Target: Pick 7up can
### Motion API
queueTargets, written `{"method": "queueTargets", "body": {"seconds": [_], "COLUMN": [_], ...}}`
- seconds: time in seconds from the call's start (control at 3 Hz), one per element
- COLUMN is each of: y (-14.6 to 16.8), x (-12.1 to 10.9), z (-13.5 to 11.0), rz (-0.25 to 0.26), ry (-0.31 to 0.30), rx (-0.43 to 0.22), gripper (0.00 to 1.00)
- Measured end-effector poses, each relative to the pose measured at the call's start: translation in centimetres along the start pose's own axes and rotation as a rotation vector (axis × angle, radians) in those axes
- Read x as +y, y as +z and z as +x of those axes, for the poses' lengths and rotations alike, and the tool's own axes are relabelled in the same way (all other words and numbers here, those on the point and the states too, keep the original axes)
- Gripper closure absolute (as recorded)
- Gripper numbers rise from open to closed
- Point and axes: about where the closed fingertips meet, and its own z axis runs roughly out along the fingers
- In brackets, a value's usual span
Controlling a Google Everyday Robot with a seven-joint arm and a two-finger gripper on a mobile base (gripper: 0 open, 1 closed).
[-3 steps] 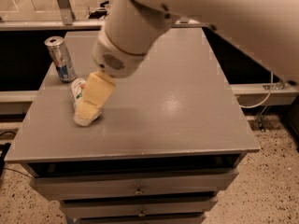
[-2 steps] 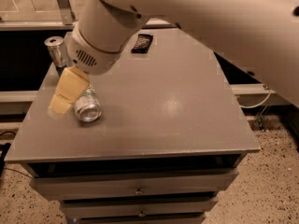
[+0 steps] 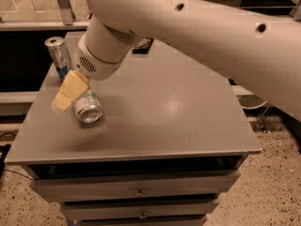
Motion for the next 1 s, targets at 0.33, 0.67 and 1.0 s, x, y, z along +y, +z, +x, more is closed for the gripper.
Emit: {"method": "queueTargets", "body": {"seconds": [0.33,0.67,1.0], "y": [1.6,4.3,5.5], "x": [-1.3,-1.2,-1.2], "z": [1.0,2.0,2.4], "rz": [0.012,0.003,0.002], "ry": [0.057,0.113,0.135], "rx": [0.017,0.047,0.057], "gripper": [0.00,0.00,0.00]}}
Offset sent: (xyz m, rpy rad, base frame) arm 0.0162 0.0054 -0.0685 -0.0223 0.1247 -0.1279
